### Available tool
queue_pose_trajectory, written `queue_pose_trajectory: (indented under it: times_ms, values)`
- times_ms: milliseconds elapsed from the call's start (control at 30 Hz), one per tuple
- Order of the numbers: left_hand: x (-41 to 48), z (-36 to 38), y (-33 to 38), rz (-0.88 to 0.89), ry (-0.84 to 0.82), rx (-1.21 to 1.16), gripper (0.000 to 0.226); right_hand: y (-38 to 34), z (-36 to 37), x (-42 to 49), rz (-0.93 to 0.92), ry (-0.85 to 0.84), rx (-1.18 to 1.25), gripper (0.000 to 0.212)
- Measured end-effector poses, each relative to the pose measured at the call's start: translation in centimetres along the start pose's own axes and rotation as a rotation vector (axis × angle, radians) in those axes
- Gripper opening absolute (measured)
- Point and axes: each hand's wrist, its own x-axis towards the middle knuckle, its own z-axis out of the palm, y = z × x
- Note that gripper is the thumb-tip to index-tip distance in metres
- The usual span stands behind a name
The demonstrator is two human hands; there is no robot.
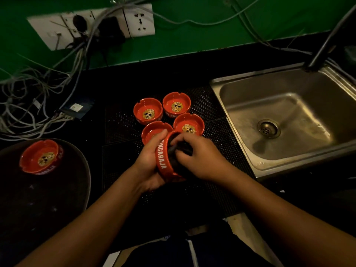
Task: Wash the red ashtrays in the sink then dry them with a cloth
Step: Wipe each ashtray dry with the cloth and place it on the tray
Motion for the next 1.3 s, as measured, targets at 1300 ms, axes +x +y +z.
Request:
queue_pose_trajectory:
  times_ms: [1300]
  values:
    - [-11.3, -22.3, -1.7, 0.4, 1.197, -0.337, 0.022, -3.2, 22.0, 8.7, -0.141, -0.544, -0.502, 0.05]
